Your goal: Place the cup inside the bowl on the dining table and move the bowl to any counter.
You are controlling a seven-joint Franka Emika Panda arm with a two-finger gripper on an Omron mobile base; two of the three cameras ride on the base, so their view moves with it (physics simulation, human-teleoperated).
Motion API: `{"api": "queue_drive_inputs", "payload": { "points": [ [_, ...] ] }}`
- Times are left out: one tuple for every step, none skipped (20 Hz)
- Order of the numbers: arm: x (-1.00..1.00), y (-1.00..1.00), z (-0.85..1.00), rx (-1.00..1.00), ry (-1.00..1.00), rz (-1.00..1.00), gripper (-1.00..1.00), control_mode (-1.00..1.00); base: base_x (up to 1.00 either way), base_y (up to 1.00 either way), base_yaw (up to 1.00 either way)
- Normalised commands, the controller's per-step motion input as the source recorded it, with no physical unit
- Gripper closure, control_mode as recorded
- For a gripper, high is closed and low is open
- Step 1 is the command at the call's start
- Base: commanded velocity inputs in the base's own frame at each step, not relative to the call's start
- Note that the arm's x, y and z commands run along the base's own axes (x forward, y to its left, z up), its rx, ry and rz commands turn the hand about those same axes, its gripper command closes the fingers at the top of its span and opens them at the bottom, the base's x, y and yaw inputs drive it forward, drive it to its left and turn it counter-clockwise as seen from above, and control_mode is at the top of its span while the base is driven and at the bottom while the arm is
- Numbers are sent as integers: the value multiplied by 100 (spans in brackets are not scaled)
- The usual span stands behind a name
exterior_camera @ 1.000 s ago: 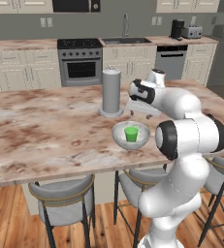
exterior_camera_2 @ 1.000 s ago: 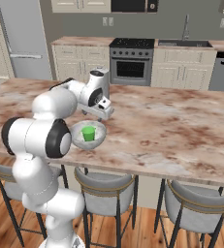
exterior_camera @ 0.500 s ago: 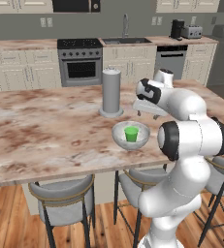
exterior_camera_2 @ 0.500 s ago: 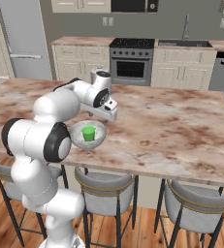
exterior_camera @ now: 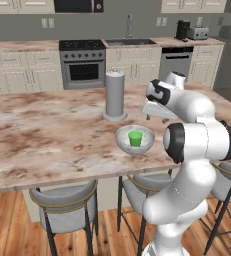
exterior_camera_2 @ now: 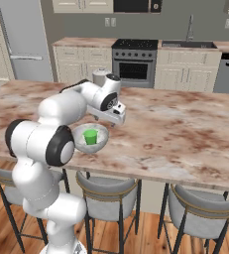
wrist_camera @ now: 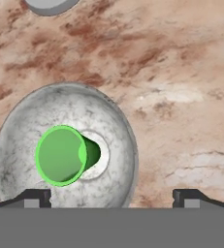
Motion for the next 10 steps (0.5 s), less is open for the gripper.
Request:
{"api": "queue_drive_inputs", "payload": {
  "points": [
    [0,-2,0,2,0,18,-100,-100,0,0,0],
    [0,-1,0,3,0,19,-100,-100,0,0,0],
    [0,0,0,4,0,19,-100,-100,0,0,0],
    [0,0,0,4,0,19,-100,-100,0,0,0],
    [0,0,0,3,0,20,-100,-100,0,0,0],
    [0,0,0,3,0,20,-100,-100,0,0,0],
    [0,0,0,3,0,19,-100,-100,0,0,0],
    [0,0,0,2,0,19,-100,-100,0,0,0],
    [0,-2,0,1,0,18,-100,-100,0,0,0],
    [0,-4,0,0,0,17,-100,-100,0,0,0]
  ]
}}
